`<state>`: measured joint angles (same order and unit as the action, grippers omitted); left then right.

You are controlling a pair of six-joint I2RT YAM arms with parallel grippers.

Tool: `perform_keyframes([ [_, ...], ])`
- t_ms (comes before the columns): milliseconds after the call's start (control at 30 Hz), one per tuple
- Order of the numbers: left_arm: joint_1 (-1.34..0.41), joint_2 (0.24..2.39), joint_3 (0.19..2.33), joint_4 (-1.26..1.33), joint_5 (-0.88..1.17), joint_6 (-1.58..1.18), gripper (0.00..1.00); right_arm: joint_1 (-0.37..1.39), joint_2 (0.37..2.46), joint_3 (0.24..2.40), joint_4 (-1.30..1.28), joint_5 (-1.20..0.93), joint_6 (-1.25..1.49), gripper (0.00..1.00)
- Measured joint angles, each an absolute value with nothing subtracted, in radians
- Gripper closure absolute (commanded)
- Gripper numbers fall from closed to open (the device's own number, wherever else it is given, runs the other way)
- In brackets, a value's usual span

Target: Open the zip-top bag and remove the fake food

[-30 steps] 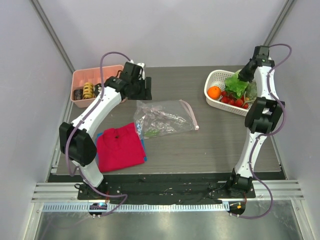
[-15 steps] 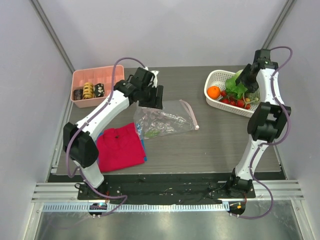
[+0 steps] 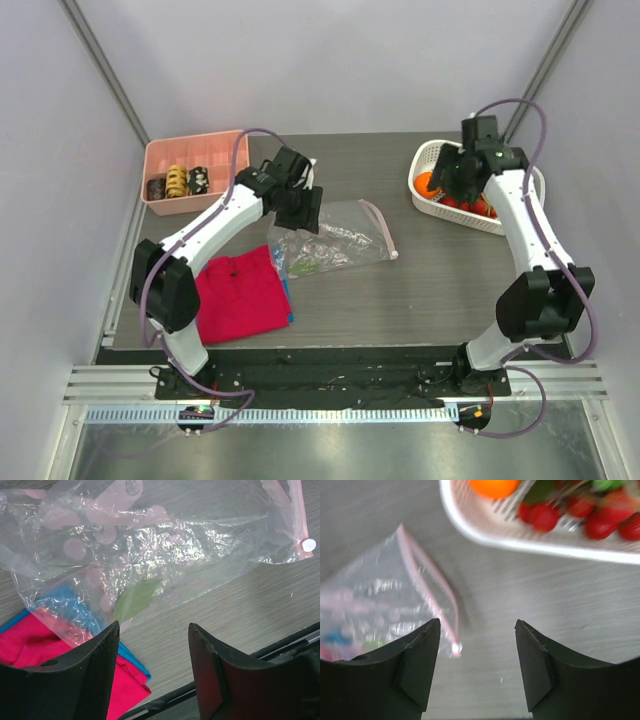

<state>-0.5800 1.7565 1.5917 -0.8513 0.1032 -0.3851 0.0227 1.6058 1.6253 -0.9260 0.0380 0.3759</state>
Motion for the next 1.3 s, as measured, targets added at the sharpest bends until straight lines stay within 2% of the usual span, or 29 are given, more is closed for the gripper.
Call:
perform_keyframes([
  [200, -0.579, 1.824, 1.592, -0.835, 0.100, -0.384, 0.43, 0.177, 1.456, 1.427, -0.920, -0.029, 0.381, 0.32],
  [500, -0.569, 2.177, 1.715, -0.830, 0.030, -0.353, 0.44, 0.175, 1.264, 1.288, -0.932, -0.109, 0.426, 0.27],
  [567, -0.563, 2.220, 1.805, -0.857, -0.004, -0.346, 0.41, 0.175, 1.251, 1.260, -0.926, -0.137, 0.443, 0.26],
  [600, -0.559, 2.236, 1.852, -0.862, -0.019, -0.339, 0.38, 0.175, 1.250, 1.246, -0.923, -0.148, 0.450, 0.23],
  [633, -0.554, 2.253, 1.908, -0.873, -0.036, -0.336, 0.31, 0.175, 1.250, 1.227, -0.917, -0.165, 0.458, 0.21],
  [767, -0.542, 2.266, 2.092, -0.885, -0.088, -0.331, 0.21, 0.175, 1.250, 1.176, -0.897, -0.207, 0.489, 0.00],
  [900, -0.557, 2.155, 2.072, -0.897, -0.118, -0.348, 0.19, 0.175, 1.239, 1.168, -0.855, -0.234, 0.499, 0.00],
  [1133, -0.765, 1.683, 1.694, -0.865, -0.117, -0.440, 0.18, 0.175, 1.145, 1.098, -0.775, -0.275, 0.501, 0.00],
  [1200, -0.820, 1.570, 1.606, -0.835, -0.084, -0.472, 0.21, 0.175, 1.118, 1.064, -0.759, -0.280, 0.503, 0.01],
  [1300, -0.823, 1.473, 1.527, -0.818, -0.067, -0.520, 0.22, 0.175, 1.111, 1.038, -0.751, -0.281, 0.513, 0.00],
])
